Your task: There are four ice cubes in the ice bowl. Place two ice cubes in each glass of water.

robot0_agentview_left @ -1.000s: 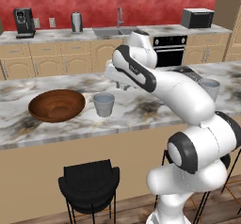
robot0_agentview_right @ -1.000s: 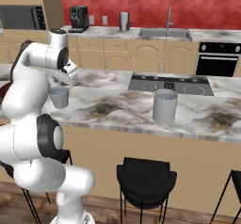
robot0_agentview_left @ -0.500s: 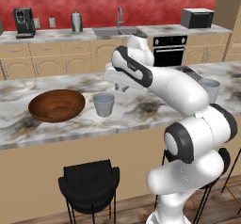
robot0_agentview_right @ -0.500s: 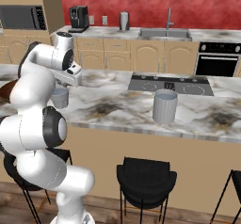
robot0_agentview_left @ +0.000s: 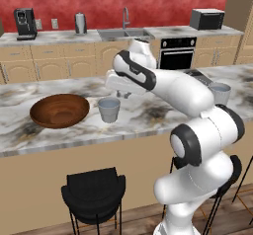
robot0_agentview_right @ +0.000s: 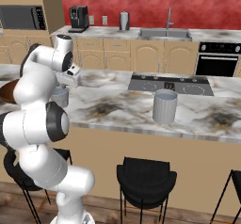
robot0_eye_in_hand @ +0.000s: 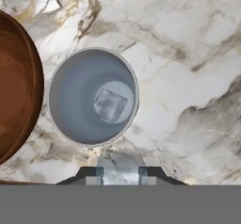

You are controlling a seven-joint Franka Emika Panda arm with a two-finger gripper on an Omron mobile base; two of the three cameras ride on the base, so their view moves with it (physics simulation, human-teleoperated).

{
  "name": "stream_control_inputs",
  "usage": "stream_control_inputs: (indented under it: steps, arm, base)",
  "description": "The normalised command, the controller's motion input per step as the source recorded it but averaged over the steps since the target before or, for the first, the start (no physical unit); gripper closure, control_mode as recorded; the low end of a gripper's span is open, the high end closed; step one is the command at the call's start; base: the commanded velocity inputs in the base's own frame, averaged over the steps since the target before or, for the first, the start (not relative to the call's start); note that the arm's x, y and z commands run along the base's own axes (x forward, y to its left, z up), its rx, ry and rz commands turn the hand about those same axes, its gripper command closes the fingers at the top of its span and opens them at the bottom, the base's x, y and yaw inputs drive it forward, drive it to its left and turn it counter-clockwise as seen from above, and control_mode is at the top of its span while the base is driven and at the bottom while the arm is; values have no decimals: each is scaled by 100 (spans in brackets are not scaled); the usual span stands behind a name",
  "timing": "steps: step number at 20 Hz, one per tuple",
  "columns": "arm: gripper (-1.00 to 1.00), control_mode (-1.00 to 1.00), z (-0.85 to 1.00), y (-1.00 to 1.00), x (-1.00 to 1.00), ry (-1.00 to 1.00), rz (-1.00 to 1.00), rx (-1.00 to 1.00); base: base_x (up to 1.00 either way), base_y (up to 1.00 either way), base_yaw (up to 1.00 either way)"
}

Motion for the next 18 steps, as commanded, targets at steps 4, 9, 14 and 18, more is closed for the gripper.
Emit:
stream_control_inputs:
  steps: [4,9,14,18]
  arm:
    - [100,-100,-18,19,11,0,9,0]
    - [100,-100,-21,13,20,0,8,0]
    - [100,-100,-16,10,32,0,8,0]
    - [100,-100,-10,7,30,0,8,0]
  base:
    - [0,0,0]
    - [0,0,0]
    - [0,0,0]
    - [0,0,0]
